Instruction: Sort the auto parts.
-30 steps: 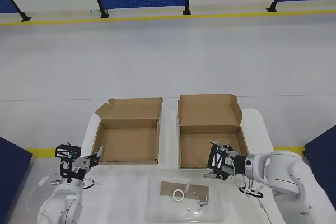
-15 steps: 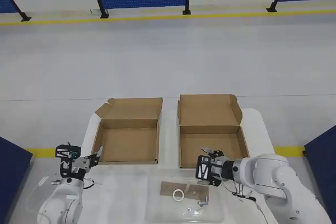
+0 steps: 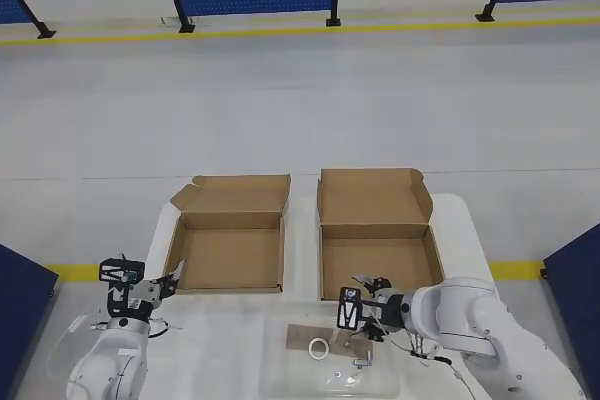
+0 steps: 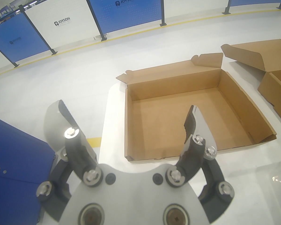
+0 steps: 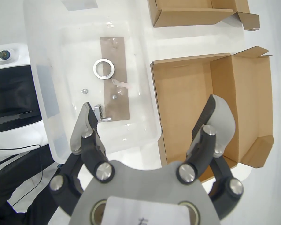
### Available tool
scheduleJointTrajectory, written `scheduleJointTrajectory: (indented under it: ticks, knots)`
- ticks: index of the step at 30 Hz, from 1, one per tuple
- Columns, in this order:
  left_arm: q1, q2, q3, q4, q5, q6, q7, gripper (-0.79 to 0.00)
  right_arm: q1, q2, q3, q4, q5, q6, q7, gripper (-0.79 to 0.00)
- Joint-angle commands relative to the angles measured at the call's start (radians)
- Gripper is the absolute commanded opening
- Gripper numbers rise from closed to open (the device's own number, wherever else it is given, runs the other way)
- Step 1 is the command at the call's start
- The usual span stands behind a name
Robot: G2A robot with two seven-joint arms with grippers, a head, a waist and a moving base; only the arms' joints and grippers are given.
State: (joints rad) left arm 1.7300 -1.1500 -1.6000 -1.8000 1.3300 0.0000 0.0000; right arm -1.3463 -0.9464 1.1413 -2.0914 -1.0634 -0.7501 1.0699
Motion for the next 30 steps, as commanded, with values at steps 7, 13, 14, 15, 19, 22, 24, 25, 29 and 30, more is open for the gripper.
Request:
scheduleJointTrajectory:
  ticks: [7, 13, 14, 15, 19, 22, 24, 25, 29, 30]
  knots:
    - [0.0, 0.0, 0.0, 0.0, 0.0, 0.0, 0.0, 0.0, 0.104, 0.055, -0.181, 0.01, 0.012, 0.085, 0.085, 0.0]
    - [0.0, 0.0, 0.0, 0.0, 0.0, 0.0, 0.0, 0.0, 0.263, 0.109, -0.345, 0.027, 0.175, 0.229, 0.23, 0.0]
    - [0.0, 0.0, 0.0, 0.0, 0.0, 0.0, 0.0, 0.0, 0.296, 0.116, -0.368, 0.03, 0.198, 0.251, 0.252, 0.0]
    - [0.0, 0.0, 0.0, 0.0, 0.0, 0.0, 0.0, 0.0, 0.296, 0.116, -0.368, 0.03, 0.198, 0.251, 0.252, 0.0]
    - [0.0, 0.0, 0.0, 0.0, 0.0, 0.0, 0.0, 0.0, 0.296, 0.116, -0.368, 0.03, 0.198, 0.251, 0.252, 0.0]
    - [0.0, 0.0, 0.0, 0.0, 0.0, 0.0, 0.0, 0.0, 0.296, 0.116, -0.368, 0.03, 0.198, 0.251, 0.252, 0.0]
    - [0.0, 0.0, 0.0, 0.0, 0.0, 0.0, 0.0, 0.0, 0.293, 0.116, -0.373, 0.028, 0.189, 0.249, 0.245, 0.0]
    - [0.0, 0.0, 0.0, 0.0, 0.0, 0.0, 0.0, 0.0, 0.29, 0.115, -0.385, 0.024, 0.171, 0.246, 0.246, 0.0]
    - [0.0, 0.0, 0.0, 0.0, 0.0, 0.0, 0.0, 0.0, 0.327, 0.116, -0.459, 0.021, 0.15, 0.266, 0.267, 0.0]
    - [0.0, 0.0, 0.0, 0.0, 0.0, 0.0, 0.0, 0.0, 0.342, 0.116, -0.481, 0.02, 0.157, 0.275, 0.276, 0.0]
